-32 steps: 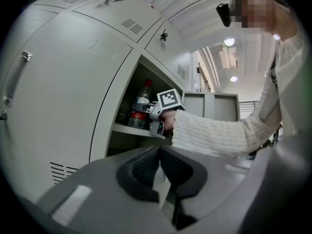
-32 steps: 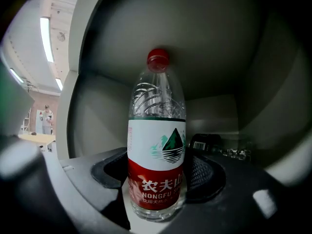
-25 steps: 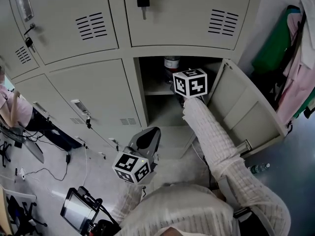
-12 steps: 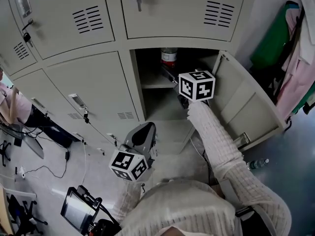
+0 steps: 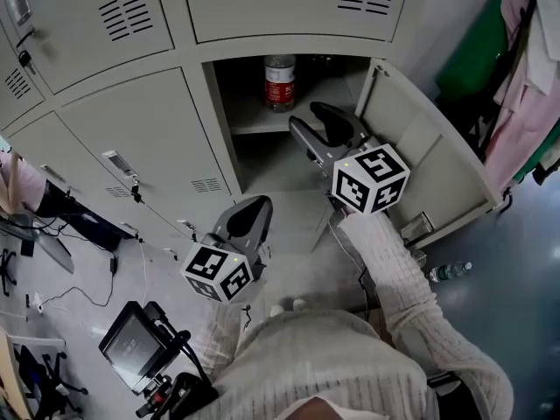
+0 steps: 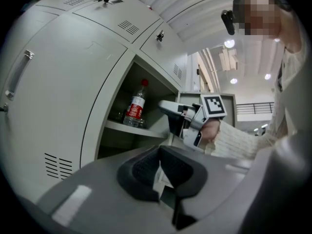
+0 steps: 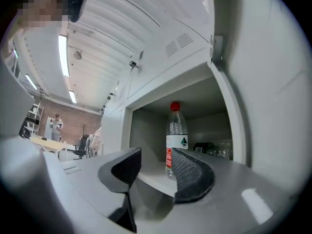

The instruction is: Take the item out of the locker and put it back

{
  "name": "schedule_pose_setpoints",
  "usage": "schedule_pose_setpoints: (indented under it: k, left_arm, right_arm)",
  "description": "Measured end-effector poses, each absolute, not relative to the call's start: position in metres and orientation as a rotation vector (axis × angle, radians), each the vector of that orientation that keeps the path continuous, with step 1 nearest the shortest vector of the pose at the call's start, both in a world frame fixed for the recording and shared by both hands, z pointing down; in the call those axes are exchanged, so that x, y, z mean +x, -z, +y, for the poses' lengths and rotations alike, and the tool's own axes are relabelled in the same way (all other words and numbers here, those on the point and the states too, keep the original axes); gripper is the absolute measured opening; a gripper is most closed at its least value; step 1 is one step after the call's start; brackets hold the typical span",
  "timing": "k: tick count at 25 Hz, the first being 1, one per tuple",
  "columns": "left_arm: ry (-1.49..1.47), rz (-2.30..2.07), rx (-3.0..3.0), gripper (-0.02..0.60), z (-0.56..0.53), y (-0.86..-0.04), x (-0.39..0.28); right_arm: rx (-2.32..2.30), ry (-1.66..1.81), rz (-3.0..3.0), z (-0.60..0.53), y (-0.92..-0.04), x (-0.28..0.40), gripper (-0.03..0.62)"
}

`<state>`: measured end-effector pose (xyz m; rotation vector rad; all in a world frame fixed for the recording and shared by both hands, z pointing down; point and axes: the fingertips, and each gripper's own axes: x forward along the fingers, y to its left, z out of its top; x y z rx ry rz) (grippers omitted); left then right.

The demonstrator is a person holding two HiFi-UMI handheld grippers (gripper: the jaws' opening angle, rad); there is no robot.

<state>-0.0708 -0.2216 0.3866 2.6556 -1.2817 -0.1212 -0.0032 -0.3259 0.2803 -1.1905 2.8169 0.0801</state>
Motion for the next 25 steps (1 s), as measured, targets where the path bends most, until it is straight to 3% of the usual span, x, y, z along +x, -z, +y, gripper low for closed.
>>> schedule_pose_setpoints:
  k: [4, 9, 25]
  left_arm:
    - [0.097, -1.241, 2.653, 0.008, -0.22, -0.394, -0.058]
    - [0.051, -1.19, 2.667, 0.008, -0.215, -0.398, -0.044]
    - [0.007, -1.188, 2.657, 0.008, -0.212, -0.41, -0.056]
  right_arm:
    - [-1.148, -0.142, 2.834, -0.29, -0.282, 0.008, 0.141]
    - [-1.152, -0.279, 2.832, -0.252, -0.294, 0.018, 0.002]
    - [-1.111, 0.072, 2.927, -0.207, -0.383, 0.007, 0.0]
